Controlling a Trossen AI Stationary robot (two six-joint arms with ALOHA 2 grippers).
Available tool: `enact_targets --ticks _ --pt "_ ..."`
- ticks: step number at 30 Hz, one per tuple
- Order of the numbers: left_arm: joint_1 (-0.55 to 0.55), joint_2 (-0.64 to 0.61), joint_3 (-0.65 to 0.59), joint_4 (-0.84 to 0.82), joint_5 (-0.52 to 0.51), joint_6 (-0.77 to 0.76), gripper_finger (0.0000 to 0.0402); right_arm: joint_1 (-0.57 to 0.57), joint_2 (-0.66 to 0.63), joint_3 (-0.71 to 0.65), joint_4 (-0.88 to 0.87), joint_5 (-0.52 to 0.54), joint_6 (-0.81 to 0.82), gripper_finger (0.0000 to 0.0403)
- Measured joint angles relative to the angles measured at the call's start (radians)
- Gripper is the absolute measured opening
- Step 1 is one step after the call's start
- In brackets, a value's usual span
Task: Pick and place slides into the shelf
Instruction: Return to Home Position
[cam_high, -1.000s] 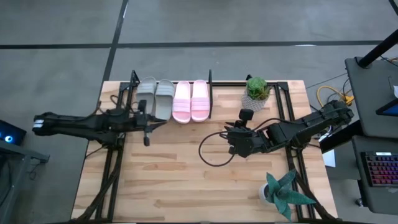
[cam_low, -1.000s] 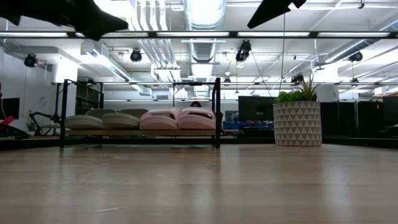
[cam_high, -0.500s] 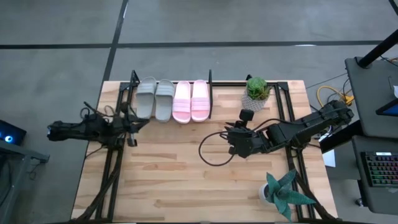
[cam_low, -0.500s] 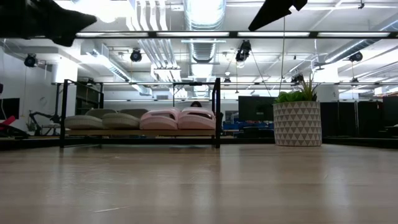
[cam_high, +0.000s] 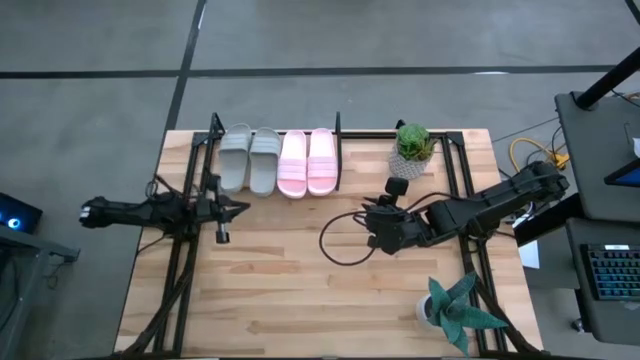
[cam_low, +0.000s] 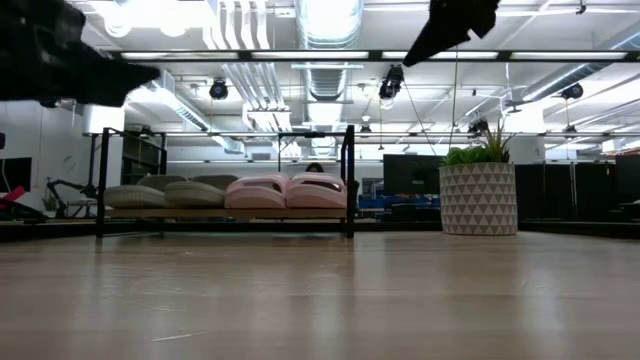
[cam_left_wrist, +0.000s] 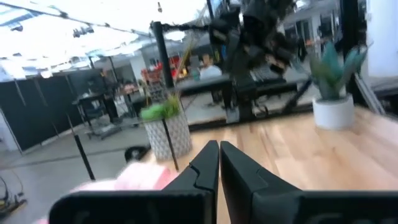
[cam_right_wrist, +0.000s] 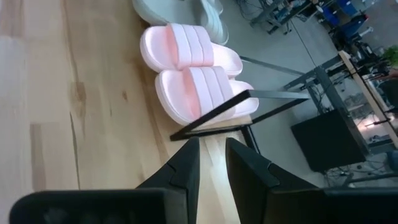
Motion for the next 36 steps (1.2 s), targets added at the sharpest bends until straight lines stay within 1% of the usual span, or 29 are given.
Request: enact_targets --ticks 3,5,7,9,10,13,16,17,18,19,22,25,27,31,34,36 --pt "0.000 0.003 -0.016 0.008 0.004 0.002 0.0000 -0.007 -0.002 -0.036 0.059 0.000 -0.011 0.0068" --pt "0.000 0.007 -0.016 -0.004 0.005 0.002 0.0000 -0.009 -0.013 -0.083 0.153 -0.003 -0.019 0.0068" --pt "0.000 0.004 -0.016 0.013 0.005 0.003 0.0000 -0.010 -0.025 -0.144 0.274 -0.049 -0.063 0.0068" --pt "0.000 0.003 -0.016 -0.002 0.004 0.003 0.0000 -0.013 -0.042 -0.220 0.407 -0.153 -0.118 0.0068" --pt "0.000 0.004 -0.016 -0.004 0.004 0.003 0.0000 -0.019 -0.048 -0.259 0.484 -0.222 -0.143 0.0068" --pt "0.000 0.005 -0.016 -0.020 0.005 0.002 0.0000 -0.057 -0.061 -0.381 0.747 -0.474 -0.209 0.0068" --pt "0.000 0.005 -0.017 -0.031 0.005 0.002 0.0000 -0.130 -0.054 -0.477 1.014 -0.719 -0.232 0.0067" --pt "0.000 0.005 -0.017 -0.030 0.005 0.002 0.0000 -0.160 -0.047 -0.496 1.081 -0.785 -0.232 0.0066" --pt "0.000 0.004 -0.017 -0.032 0.005 0.002 0.0000 -0.194 -0.041 -0.513 1.129 -0.820 -0.228 0.0063" --pt "0.000 0.005 -0.017 -0.031 0.004 0.002 0.0000 -0.228 -0.036 -0.521 1.151 -0.840 -0.225 0.0059" --pt "0.001 0.005 -0.017 -0.033 0.003 0.003 0.0000 -0.331 -0.041 -0.522 1.150 -0.846 -0.250 0.0040" --pt "0.001 0.011 -0.017 -0.038 -0.005 0.003 0.0000 -0.415 -0.107 -0.520 1.084 -0.849 -0.324 0.0016" --pt "0.001 0.015 -0.018 -0.038 -0.011 0.003 0.0000 -0.455 -0.172 -0.524 1.032 -0.875 -0.349 0.0010" --pt "0.001 0.014 -0.018 -0.038 -0.031 0.005 0.0000 -0.481 -0.353 -0.564 0.914 -0.895 -0.344 0.0009" --pt "0.001 0.013 -0.018 -0.037 -0.048 0.005 0.0000 -0.468 -0.533 -0.628 0.852 -0.899 -0.311 0.0008" --pt "0.001 0.013 -0.017 -0.038 -0.048 0.005 0.0000 -0.448 -0.661 -0.694 0.844 -0.899 -0.290 0.0008"
